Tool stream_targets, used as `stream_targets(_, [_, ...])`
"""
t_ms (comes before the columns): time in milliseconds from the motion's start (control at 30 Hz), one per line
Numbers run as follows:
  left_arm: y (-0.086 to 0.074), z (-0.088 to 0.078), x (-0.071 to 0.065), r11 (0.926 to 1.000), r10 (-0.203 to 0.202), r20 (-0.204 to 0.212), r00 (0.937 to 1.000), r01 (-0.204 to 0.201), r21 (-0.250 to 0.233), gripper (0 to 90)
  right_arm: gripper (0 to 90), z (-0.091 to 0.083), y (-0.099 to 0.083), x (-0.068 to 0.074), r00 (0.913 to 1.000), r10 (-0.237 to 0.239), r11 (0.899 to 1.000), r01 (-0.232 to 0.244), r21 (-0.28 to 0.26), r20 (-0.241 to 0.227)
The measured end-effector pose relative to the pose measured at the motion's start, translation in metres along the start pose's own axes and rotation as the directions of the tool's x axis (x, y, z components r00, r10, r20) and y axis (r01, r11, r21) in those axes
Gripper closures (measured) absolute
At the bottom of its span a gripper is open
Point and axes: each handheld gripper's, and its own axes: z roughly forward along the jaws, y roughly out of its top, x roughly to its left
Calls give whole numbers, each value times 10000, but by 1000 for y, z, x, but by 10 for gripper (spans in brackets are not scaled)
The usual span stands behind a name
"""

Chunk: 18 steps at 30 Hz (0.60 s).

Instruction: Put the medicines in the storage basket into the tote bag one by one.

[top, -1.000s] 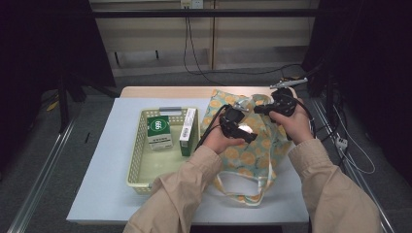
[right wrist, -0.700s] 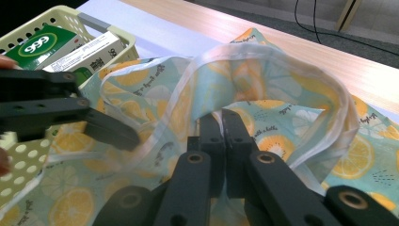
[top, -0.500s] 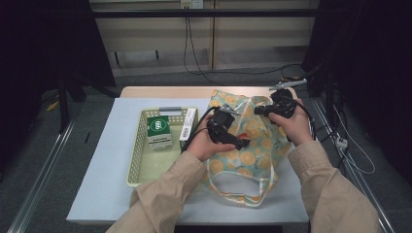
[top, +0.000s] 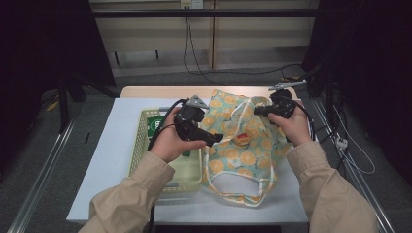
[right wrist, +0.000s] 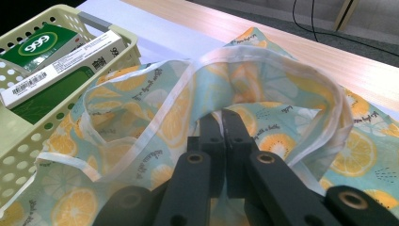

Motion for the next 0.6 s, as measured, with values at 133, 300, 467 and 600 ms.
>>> stream_targets(133, [-2, -7, 11, 9998, -121, -214, 9997, 124, 139, 86, 900, 1, 0, 0, 10000, 8, 10000, -8, 19, -33])
stream_targets(300, [-5, -10, 26, 9994, -269, -530, 9982, 279, 199, 91, 900, 0, -1, -1, 10000, 22, 10000, -22, 13, -3])
stream_targets(467, [-14, -6, 45, 9970, -538, -940, 9941, 587, 505, 97, 900, 0, -1, 0, 10000, 21, 10000, -21, 11, -1])
stream_targets(600, [-23, -6, 61, 9944, -801, -1251, 9889, 879, 584, 105, 900, 1, -1, 0, 10000, -8, 10000, 8, 27, -38])
